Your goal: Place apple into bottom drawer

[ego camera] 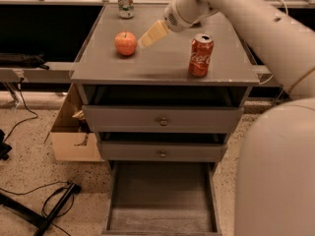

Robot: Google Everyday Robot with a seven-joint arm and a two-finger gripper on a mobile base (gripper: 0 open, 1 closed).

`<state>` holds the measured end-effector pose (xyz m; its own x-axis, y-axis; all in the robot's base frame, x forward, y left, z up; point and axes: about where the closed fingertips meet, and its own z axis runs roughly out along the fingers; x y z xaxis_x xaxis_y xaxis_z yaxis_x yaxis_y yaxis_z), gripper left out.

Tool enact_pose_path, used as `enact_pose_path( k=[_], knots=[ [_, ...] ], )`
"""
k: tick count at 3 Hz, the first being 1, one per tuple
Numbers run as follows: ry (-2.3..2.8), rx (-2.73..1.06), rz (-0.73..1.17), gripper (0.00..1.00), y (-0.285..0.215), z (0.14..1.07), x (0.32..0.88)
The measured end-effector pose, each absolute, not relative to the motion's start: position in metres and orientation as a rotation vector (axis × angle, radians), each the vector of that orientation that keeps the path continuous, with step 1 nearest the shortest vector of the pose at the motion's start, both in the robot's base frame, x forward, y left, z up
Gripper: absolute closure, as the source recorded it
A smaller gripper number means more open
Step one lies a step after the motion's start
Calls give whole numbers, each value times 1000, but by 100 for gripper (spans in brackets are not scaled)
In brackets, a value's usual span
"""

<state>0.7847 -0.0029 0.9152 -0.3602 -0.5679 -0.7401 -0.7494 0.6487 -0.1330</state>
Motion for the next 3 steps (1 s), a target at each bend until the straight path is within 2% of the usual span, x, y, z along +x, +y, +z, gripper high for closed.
enact_pose_path(
  k=[1, 3],
  knots=[
    [2096, -1035, 326, 0, 23, 886, 813],
    [2075, -1076, 543, 3, 98, 851, 826]
  ],
)
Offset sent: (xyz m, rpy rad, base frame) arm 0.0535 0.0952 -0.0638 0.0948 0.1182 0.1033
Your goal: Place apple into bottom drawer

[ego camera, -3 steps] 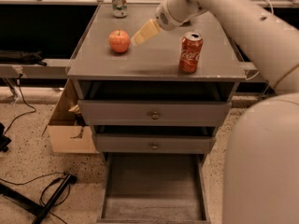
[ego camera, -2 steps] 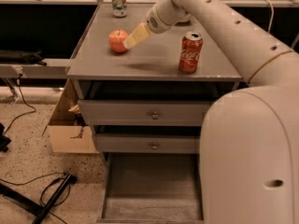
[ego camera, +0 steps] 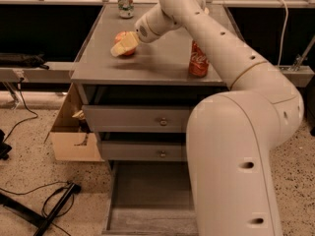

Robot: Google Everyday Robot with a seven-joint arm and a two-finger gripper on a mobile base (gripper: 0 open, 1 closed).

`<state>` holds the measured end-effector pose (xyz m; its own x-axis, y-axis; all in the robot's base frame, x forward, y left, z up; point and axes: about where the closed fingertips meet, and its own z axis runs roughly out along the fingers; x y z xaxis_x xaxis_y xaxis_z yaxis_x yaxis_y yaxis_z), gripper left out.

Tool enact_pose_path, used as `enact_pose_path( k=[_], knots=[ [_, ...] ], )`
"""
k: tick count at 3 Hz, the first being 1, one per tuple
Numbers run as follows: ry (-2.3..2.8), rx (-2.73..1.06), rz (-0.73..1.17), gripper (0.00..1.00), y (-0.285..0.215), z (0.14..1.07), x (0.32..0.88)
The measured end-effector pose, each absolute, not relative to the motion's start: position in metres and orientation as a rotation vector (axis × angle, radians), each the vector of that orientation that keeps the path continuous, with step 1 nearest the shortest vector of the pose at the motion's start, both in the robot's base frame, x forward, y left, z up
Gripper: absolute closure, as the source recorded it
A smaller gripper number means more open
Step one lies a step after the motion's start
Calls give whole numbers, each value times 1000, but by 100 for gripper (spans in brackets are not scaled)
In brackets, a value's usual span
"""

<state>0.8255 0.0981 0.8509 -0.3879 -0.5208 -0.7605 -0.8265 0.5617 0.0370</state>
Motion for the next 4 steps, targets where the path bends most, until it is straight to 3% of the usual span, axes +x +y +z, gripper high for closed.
enact_pose_path(
  k=[1, 2, 3, 4],
  knots=[
    [2062, -1097, 615, 26, 121, 842, 824],
    [2009, -1127, 681, 57, 143, 838, 823],
    [1958, -1143, 662, 81, 140, 862, 813],
    [1930, -1100, 558, 100, 105, 909, 791]
  ],
)
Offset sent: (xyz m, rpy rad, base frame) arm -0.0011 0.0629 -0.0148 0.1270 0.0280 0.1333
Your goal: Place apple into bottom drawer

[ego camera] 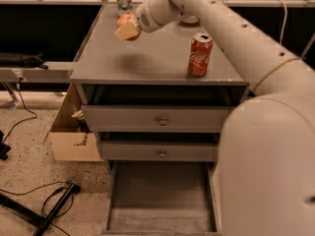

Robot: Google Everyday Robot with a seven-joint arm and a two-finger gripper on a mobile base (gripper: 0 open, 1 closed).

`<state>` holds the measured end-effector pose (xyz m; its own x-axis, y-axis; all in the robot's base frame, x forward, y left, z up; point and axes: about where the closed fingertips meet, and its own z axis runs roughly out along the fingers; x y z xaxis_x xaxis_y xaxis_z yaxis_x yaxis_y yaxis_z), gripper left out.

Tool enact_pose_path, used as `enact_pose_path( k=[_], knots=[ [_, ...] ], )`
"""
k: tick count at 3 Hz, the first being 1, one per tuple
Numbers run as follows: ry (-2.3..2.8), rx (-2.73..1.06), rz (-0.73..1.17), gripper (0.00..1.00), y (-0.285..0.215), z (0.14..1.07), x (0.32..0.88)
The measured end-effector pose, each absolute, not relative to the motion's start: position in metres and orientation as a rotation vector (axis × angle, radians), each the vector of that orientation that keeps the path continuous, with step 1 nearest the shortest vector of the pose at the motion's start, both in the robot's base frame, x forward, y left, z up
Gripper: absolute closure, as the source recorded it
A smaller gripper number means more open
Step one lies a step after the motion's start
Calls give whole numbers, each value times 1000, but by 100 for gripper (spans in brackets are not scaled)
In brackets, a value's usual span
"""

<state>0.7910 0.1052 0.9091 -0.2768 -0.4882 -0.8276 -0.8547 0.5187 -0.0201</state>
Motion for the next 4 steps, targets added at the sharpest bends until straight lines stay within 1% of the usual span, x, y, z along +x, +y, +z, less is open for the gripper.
enact_pose_path(
  k=[1, 2, 3, 4],
  knots=[
    [1911, -1092, 404, 100, 65, 960, 741],
    [1911, -1095, 323, 100, 30, 993, 666],
    [1944, -1138, 339, 100, 12, 974, 592],
    [1997, -1104, 438, 100, -6, 925, 538]
  ],
)
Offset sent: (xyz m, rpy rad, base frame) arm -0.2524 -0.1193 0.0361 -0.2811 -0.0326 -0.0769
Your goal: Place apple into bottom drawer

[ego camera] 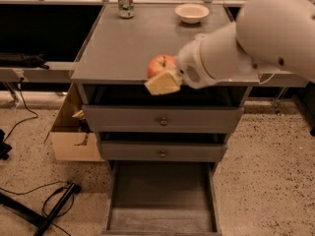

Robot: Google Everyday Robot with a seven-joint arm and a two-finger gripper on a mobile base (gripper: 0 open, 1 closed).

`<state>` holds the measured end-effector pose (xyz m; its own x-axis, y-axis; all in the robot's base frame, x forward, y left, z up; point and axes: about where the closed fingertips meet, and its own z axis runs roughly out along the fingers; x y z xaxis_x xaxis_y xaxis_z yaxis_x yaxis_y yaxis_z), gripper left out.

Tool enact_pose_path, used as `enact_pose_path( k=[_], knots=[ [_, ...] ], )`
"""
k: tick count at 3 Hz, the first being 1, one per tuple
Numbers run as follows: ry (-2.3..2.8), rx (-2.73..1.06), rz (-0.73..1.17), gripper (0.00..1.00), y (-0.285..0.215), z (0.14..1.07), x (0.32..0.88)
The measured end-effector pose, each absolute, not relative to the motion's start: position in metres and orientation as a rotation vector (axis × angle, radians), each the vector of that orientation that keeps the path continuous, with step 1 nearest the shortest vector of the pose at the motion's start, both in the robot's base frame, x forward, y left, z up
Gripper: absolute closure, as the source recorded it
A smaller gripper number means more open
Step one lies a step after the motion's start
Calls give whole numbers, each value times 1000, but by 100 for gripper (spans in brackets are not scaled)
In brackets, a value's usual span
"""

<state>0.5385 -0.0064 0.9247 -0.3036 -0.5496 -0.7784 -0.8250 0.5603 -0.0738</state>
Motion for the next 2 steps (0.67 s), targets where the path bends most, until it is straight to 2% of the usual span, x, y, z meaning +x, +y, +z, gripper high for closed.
enact_pose_path(
  k=[2],
  knots=[
    [2166, -849, 560, 100, -61, 744, 499]
  ],
)
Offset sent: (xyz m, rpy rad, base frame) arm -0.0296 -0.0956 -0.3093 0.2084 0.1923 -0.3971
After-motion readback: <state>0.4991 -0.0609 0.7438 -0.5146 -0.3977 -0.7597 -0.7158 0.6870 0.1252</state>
